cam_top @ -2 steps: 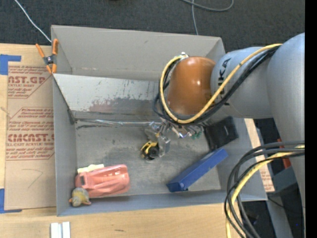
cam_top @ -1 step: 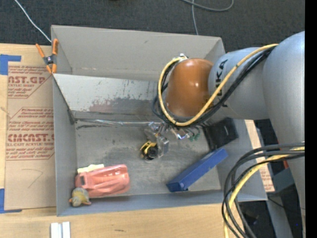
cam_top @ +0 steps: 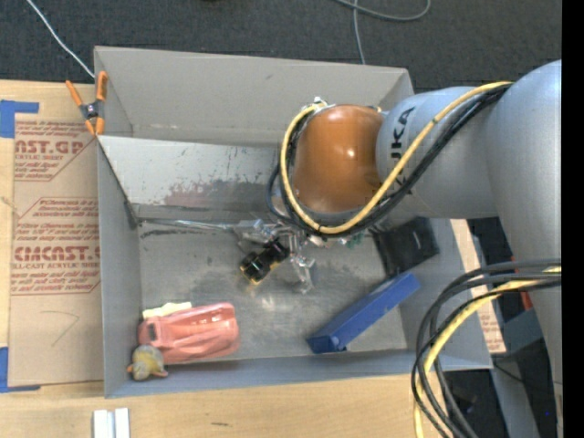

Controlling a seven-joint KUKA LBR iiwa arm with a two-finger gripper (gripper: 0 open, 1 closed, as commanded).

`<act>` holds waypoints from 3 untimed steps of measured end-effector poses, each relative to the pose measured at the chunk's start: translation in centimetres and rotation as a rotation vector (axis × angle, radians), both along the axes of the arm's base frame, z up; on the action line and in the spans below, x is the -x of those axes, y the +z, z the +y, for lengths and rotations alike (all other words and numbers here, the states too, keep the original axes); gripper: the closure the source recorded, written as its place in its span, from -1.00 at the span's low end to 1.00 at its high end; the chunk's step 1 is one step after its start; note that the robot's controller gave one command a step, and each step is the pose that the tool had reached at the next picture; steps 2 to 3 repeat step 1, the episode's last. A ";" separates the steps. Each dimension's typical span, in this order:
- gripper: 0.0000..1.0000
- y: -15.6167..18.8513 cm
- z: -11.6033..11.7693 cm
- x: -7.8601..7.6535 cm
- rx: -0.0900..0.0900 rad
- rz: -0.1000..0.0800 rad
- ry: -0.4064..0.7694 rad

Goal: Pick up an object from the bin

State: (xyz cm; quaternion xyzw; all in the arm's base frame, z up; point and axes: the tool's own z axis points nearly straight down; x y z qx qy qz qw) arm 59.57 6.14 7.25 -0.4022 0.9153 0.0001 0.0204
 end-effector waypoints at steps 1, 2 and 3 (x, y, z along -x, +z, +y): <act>1.00 -0.1 0.0 0.1 -0.001 0.004 -0.001; 1.00 -0.1 0.0 0.1 -0.001 0.004 -0.001; 1.00 -0.1 0.0 0.1 -0.001 0.004 -0.001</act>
Offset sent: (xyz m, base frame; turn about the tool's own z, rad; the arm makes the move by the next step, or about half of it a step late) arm 0.0000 0.0000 0.0000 0.0000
